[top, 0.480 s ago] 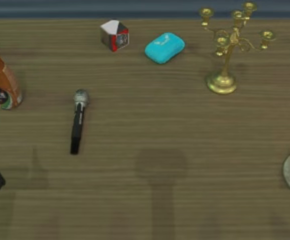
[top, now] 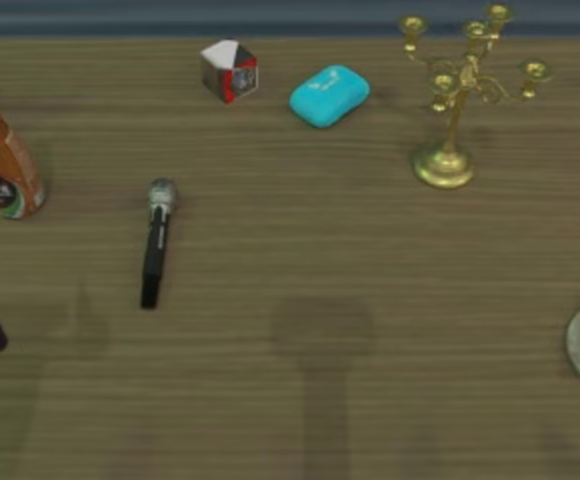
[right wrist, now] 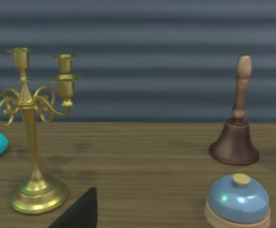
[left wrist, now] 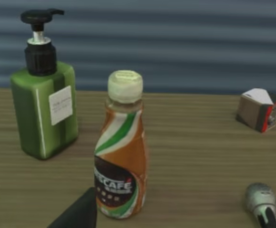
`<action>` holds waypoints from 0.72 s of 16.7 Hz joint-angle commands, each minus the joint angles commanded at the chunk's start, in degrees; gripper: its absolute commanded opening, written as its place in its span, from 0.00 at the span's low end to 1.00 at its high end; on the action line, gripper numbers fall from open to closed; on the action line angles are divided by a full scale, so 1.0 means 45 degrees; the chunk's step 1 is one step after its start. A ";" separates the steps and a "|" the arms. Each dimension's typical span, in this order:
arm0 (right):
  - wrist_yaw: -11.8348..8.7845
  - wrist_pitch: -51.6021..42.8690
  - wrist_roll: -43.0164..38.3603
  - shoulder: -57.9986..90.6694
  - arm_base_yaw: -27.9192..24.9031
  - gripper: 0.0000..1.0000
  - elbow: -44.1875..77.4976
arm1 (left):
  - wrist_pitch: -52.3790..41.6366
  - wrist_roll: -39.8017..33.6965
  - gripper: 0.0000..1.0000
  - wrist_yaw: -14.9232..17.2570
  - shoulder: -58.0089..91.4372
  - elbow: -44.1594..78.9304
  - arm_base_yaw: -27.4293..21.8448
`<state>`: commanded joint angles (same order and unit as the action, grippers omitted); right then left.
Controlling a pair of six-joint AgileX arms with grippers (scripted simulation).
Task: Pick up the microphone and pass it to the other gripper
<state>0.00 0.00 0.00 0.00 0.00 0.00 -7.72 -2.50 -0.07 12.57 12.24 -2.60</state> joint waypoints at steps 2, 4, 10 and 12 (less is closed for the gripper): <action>0.0000 0.0000 0.0000 0.0000 0.0000 1.00 0.0000 | -0.1099 -0.0327 1.00 -0.0033 0.2025 0.1709 -0.0335; 0.0000 0.0000 0.0000 0.0000 0.0000 1.00 0.0000 | -0.2382 -0.0685 1.00 -0.0072 0.4573 0.3604 -0.0717; 0.0000 0.0000 0.0000 0.0000 0.0000 1.00 0.0000 | -0.6671 -0.1800 1.00 -0.0182 1.3357 0.9445 -0.1987; 0.0000 0.0000 0.0000 0.0000 0.0000 1.00 0.0000 | -0.7985 -0.2152 1.00 -0.0202 1.5855 1.1256 -0.2393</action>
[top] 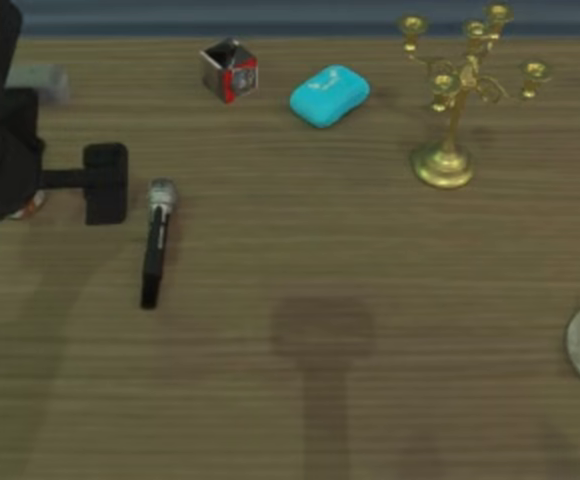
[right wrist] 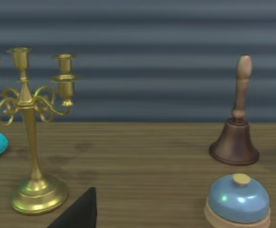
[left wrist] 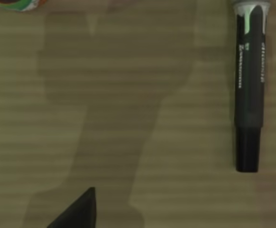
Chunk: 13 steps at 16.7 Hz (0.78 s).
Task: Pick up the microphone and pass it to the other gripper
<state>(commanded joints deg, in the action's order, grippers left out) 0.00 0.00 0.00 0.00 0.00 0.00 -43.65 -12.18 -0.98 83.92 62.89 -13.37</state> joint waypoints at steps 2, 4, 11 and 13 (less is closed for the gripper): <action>0.0000 0.0000 0.0000 0.0000 0.0000 1.00 0.0000 | -0.1147 -0.0325 1.00 -0.0009 0.2126 0.1698 -0.0372; 0.0000 0.0000 0.0000 0.0000 0.0000 1.00 0.0000 | -0.2097 -0.0610 1.00 -0.0015 0.3951 0.3236 -0.0693; 0.0000 0.0000 0.0000 0.0000 0.0000 1.00 0.0000 | -0.3638 -0.1116 1.00 -0.0025 0.7145 0.6091 -0.1259; 0.0000 0.0000 0.0000 0.0000 0.0000 1.00 0.0000 | -0.3638 -0.1116 1.00 -0.0025 0.7145 0.6091 -0.1259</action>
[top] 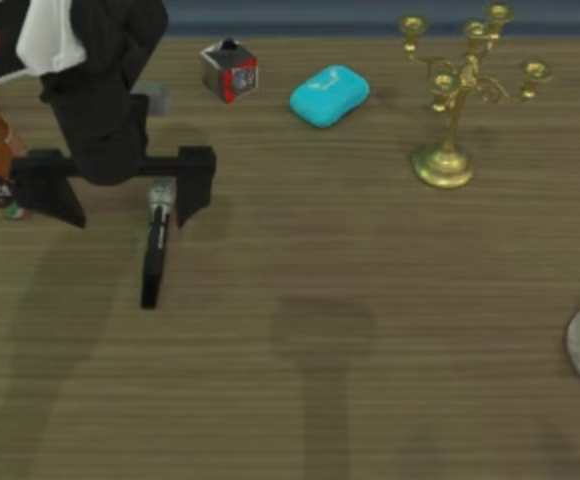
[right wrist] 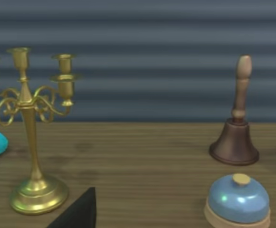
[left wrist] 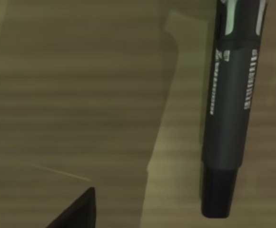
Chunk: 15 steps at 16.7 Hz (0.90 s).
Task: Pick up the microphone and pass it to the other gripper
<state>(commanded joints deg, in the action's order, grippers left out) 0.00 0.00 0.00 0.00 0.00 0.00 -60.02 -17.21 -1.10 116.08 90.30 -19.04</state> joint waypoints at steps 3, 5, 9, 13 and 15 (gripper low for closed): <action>0.0000 0.0000 0.0000 0.0000 0.0000 1.00 0.0000 | 0.0068 0.0018 1.00 0.0004 -0.0013 -0.0061 0.0065; 0.0000 0.0000 0.0000 0.0000 0.0000 1.00 0.0000 | 0.0536 0.0051 1.00 0.0006 0.0234 -0.0331 0.0054; 0.0000 0.0000 0.0000 0.0000 0.0000 1.00 0.0000 | 0.2644 0.0087 1.00 0.0016 0.1257 -0.1296 0.0072; 0.0000 0.0000 0.0000 0.0000 0.0000 1.00 0.0000 | 0.4145 0.0112 1.00 0.0025 0.2086 -0.2043 0.0085; 0.0000 0.0000 0.0000 0.0000 0.0000 1.00 0.0000 | 0.4193 0.0112 1.00 0.0026 0.2121 -0.2069 0.0085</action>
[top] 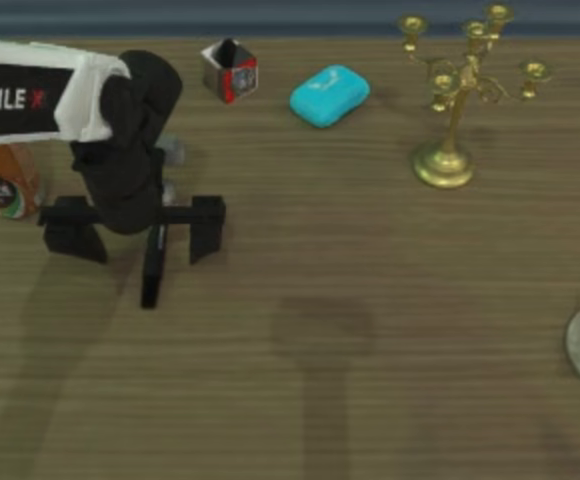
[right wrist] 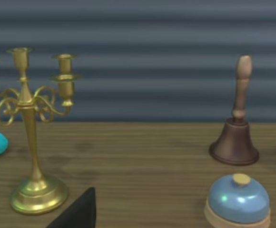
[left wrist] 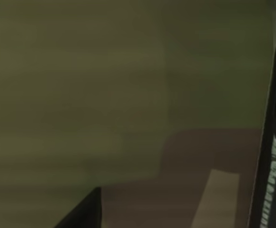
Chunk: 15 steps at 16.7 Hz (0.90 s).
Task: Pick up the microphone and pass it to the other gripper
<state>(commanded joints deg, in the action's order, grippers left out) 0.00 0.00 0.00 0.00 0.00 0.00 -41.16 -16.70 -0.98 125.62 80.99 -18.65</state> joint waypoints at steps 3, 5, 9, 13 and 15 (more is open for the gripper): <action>0.0000 0.0000 0.0000 0.0000 0.0000 1.00 0.0000 | 0.0000 0.0000 0.92 0.0000 0.0000 0.0000 0.0000; 0.0000 0.0000 0.0000 0.0000 0.0000 1.00 0.0000 | 0.0000 0.0000 0.77 0.0000 0.0000 0.0000 0.0000; 0.0000 0.0000 0.0000 0.0000 0.0000 1.00 0.0000 | 0.0000 0.0000 0.47 0.0000 0.0000 0.0000 0.0000; 0.0000 0.0000 0.0000 0.0000 0.0000 1.00 0.0000 | 0.0000 0.0000 0.17 0.0000 0.0000 0.0000 0.0000; 0.0000 0.0000 0.0000 0.0000 0.0000 1.00 0.0000 | 0.0000 0.0000 0.02 0.0000 0.0000 0.0000 0.0000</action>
<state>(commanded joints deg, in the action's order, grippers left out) 0.00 0.00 0.00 0.00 0.00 0.00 -41.16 -16.70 -0.98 125.62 80.99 -18.65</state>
